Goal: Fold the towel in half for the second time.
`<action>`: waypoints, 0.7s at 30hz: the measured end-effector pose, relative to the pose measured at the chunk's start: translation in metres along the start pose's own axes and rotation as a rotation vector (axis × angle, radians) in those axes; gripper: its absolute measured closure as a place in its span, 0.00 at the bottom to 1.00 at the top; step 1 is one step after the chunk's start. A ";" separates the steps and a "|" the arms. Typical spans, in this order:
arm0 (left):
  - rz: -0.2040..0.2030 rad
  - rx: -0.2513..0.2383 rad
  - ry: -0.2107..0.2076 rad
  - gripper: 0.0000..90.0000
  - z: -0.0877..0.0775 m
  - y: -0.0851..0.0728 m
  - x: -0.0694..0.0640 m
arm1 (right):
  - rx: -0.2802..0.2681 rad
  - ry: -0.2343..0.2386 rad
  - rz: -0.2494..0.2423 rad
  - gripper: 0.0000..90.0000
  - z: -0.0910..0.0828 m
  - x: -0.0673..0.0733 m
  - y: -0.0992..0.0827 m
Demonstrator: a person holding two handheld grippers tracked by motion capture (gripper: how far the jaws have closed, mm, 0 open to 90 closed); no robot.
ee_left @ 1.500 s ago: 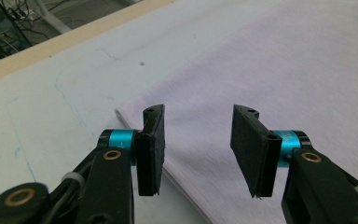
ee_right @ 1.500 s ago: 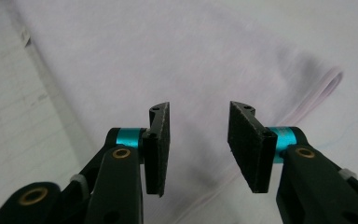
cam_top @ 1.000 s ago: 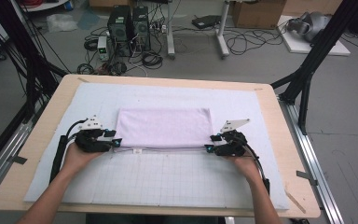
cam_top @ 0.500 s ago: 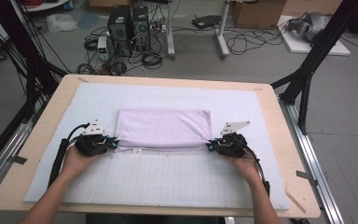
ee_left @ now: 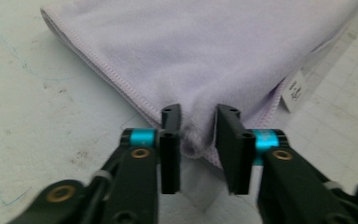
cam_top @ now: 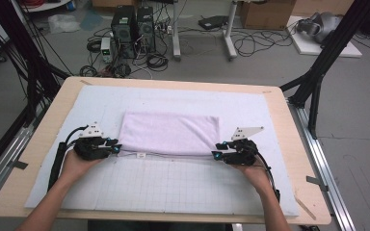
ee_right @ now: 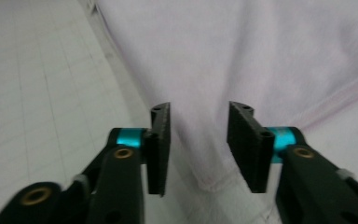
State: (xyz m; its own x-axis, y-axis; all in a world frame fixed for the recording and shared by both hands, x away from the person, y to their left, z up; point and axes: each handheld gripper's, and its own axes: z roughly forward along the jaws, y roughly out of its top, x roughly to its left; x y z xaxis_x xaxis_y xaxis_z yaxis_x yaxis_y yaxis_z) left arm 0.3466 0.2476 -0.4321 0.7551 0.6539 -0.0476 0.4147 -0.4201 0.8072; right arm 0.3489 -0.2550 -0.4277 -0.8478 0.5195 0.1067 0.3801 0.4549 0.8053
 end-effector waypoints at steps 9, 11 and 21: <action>0.003 -0.040 -0.020 0.67 -0.001 0.013 -0.004 | -0.032 -0.027 0.018 0.64 -0.002 -0.003 0.009; -0.001 -0.039 -0.024 0.64 -0.001 0.013 -0.005 | -0.041 -0.035 0.016 0.61 -0.002 -0.003 0.009; -0.017 -0.051 -0.027 0.50 -0.005 0.010 -0.010 | -0.041 -0.064 0.032 0.44 -0.006 0.001 0.010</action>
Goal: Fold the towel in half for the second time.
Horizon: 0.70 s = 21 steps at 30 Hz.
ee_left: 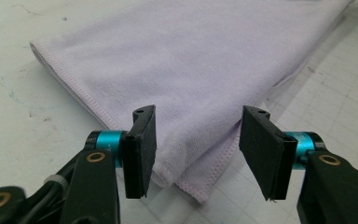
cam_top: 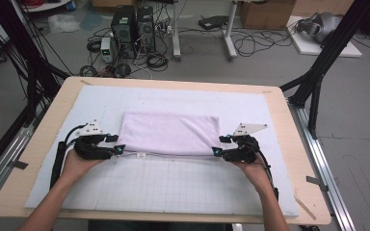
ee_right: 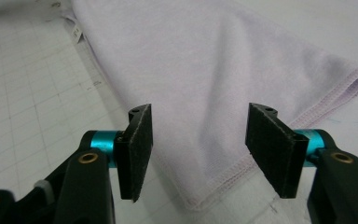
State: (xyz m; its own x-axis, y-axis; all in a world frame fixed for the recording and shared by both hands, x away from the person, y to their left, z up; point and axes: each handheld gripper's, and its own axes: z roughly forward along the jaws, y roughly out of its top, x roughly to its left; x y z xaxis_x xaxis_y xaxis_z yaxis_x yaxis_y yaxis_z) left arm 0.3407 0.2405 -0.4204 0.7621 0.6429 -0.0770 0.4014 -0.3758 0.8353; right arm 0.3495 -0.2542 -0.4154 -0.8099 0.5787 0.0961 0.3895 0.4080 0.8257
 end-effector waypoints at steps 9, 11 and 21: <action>0.007 -0.019 0.006 0.44 -0.016 -0.003 -0.008 | -0.005 -0.030 0.008 0.29 -0.010 0.009 0.000; 0.012 -0.021 0.013 0.43 -0.020 -0.004 -0.010 | -0.014 -0.037 0.008 0.27 -0.013 0.011 -0.001; 0.016 -0.041 0.030 0.39 -0.040 -0.011 -0.017 | -0.040 -0.054 -0.004 0.23 -0.028 0.022 -0.004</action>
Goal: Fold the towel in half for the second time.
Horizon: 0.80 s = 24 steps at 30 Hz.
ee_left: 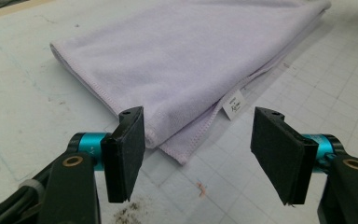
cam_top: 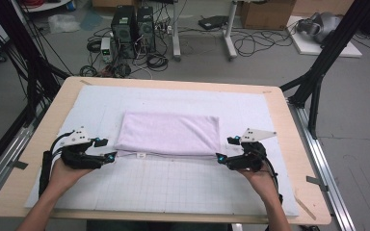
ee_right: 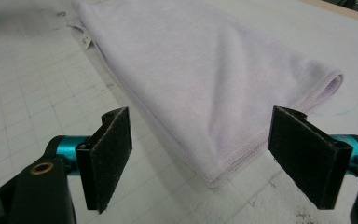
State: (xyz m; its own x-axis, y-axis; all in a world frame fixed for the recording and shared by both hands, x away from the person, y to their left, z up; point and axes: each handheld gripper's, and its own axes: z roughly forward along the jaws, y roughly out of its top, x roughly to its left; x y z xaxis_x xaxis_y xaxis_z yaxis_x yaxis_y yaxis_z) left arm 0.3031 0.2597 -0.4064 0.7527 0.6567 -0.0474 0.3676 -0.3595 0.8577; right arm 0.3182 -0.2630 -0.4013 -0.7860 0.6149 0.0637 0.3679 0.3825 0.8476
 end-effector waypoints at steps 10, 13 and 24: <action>-0.002 -0.019 0.027 0.35 -0.015 -0.007 -0.007 | -0.011 -0.019 0.003 0.19 -0.012 0.008 -0.009; -0.001 -0.019 0.035 0.33 -0.019 -0.009 -0.010 | -0.017 -0.032 -0.001 0.18 -0.015 0.011 -0.012; 0.004 -0.022 0.065 0.31 -0.028 -0.022 -0.022 | -0.034 -0.055 0.004 0.15 -0.029 0.017 -0.024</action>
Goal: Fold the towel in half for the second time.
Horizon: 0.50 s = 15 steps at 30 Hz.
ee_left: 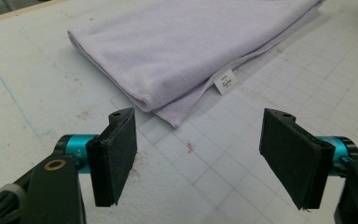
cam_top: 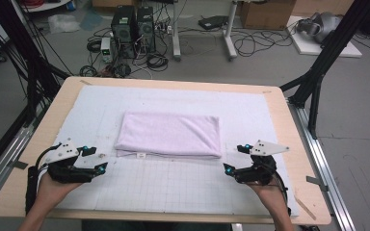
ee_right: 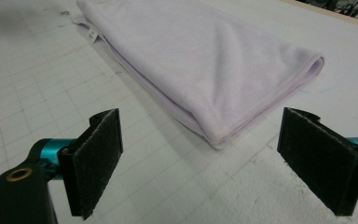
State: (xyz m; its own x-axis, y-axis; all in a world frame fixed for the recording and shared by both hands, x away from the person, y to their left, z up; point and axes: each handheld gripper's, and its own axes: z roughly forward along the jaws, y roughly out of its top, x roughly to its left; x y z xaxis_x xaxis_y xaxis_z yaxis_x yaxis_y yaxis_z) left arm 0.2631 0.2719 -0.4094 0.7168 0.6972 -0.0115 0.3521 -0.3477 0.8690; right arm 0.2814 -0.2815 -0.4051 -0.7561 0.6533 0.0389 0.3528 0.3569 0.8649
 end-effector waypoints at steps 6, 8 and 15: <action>0.009 0.014 0.017 0.31 -0.001 -0.007 -0.005 | -0.005 -0.009 0.005 0.14 -0.007 0.005 -0.009; 0.010 0.017 0.018 0.31 -0.001 -0.009 -0.006 | -0.007 -0.008 0.002 0.14 -0.007 0.005 -0.010; 0.022 0.010 0.030 0.31 -0.003 -0.009 -0.007 | -0.018 -0.002 0.008 0.14 -0.005 0.004 -0.011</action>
State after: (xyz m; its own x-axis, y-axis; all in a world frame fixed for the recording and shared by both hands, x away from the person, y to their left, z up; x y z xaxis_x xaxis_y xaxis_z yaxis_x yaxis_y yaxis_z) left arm 0.2534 0.2720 -0.4160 0.7059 0.7080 0.0227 0.3424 -0.3691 0.8640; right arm 0.2714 -0.2858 -0.4125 -0.7520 0.6576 0.0449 0.3490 0.3395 0.8735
